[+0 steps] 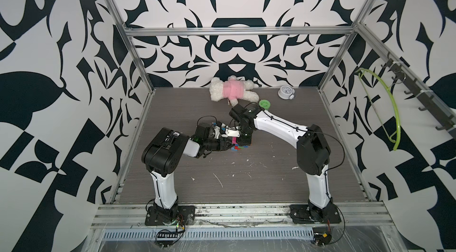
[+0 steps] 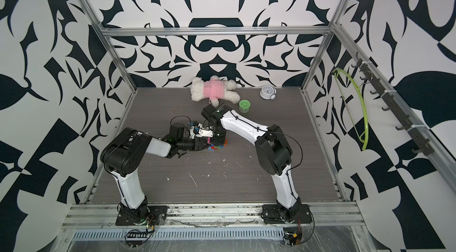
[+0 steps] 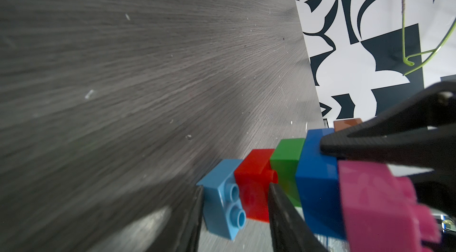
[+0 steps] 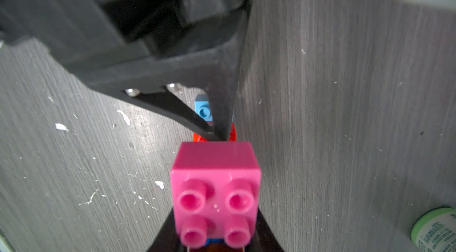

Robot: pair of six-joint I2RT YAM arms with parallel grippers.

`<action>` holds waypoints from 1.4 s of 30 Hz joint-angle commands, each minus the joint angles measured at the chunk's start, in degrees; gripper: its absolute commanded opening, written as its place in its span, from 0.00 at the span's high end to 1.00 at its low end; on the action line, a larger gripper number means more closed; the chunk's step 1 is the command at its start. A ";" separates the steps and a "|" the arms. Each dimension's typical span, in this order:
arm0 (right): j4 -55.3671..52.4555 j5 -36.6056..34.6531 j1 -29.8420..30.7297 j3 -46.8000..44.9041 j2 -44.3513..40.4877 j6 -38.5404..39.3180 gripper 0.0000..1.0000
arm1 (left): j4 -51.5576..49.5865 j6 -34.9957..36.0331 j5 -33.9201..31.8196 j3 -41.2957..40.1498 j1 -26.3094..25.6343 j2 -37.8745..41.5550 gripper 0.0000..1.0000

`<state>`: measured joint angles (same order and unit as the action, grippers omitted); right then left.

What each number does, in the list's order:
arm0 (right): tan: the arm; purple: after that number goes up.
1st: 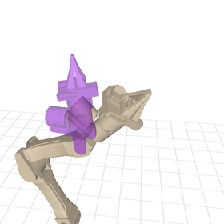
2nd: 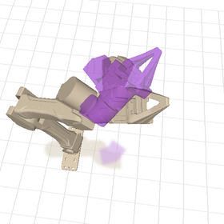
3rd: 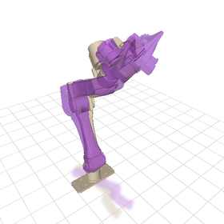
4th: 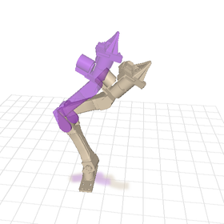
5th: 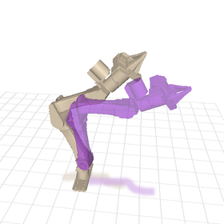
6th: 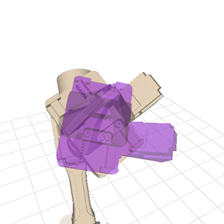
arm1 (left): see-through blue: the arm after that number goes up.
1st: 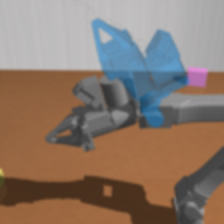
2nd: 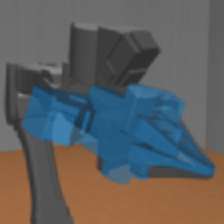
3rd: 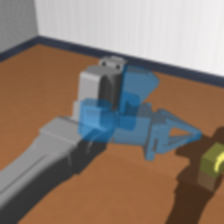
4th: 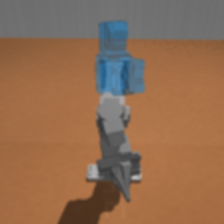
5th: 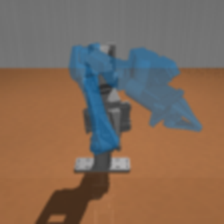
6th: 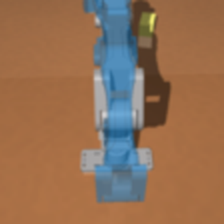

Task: Assemble the letter y with lego
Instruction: Assemble the lego brick with the lego brick.

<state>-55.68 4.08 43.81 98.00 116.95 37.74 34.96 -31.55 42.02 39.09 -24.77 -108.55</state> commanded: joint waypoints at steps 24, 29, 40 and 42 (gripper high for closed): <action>0.56 0.98 1.19 -0.26 -0.06 1.90 0.65 | -13.42 1.93 -7.22 -2.29 -0.71 -3.85 0.57; 0.61 0.98 1.19 -0.81 0.12 1.90 0.68 | -13.38 2.02 -7.21 -2.32 -0.71 -3.79 0.57; -0.26 0.28 1.28 -2.27 2.56 2.21 0.74 | -13.45 2.06 -7.16 -2.31 -0.71 -3.77 0.57; -0.14 0.16 1.37 -2.54 2.50 2.39 0.74 | -13.50 2.06 -7.21 -2.35 -0.71 -3.77 0.57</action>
<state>-55.42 3.79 43.99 98.15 116.81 38.76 34.68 -31.51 42.06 39.11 -24.73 -108.40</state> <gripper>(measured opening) 0.328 0.434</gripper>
